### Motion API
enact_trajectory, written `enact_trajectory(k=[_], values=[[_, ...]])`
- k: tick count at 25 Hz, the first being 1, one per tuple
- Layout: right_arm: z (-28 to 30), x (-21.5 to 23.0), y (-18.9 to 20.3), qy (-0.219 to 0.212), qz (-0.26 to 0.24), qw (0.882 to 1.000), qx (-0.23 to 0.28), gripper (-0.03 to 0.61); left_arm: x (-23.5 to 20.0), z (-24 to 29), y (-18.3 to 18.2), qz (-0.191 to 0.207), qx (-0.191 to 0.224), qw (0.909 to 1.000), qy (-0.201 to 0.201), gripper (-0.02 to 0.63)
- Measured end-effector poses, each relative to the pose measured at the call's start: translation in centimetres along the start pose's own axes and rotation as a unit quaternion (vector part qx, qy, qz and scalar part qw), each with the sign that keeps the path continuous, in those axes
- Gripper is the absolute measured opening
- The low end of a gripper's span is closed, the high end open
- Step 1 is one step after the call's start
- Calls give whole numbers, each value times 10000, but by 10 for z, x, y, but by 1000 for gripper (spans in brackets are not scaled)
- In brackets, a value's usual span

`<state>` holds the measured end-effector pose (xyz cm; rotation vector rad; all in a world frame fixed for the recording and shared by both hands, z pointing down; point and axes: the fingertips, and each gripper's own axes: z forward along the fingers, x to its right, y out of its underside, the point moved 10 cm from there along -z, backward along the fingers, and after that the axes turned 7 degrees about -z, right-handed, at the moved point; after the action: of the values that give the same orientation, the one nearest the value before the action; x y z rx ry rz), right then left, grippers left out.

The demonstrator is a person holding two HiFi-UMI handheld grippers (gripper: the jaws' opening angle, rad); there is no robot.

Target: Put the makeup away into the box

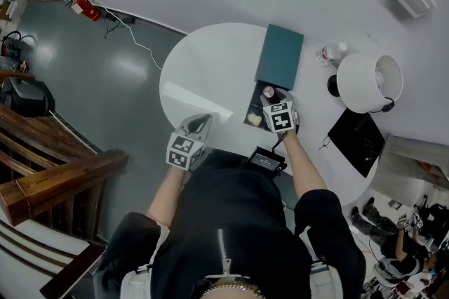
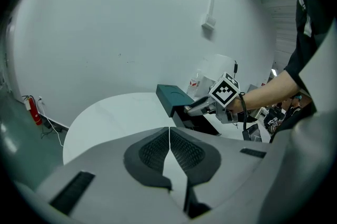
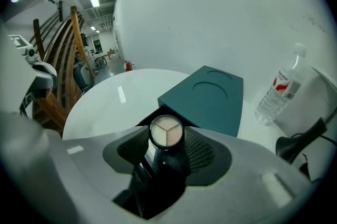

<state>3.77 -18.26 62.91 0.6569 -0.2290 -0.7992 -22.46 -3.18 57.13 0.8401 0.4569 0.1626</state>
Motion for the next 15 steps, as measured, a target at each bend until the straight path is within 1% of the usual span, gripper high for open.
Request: enact_trajectory(k=[2,7,15], values=[[5,0,-1,62,1,10000,-55,209,-3,-1,1,-16,-15,10000,-8,14],[12,-5,-5,126,107,9991,-387,209,-7,-1,1,-42,-45,10000,13,14],[26,-9,-16,74,81,9958,-909,210,-16,-1,0,-59,-70,10000,12,14]])
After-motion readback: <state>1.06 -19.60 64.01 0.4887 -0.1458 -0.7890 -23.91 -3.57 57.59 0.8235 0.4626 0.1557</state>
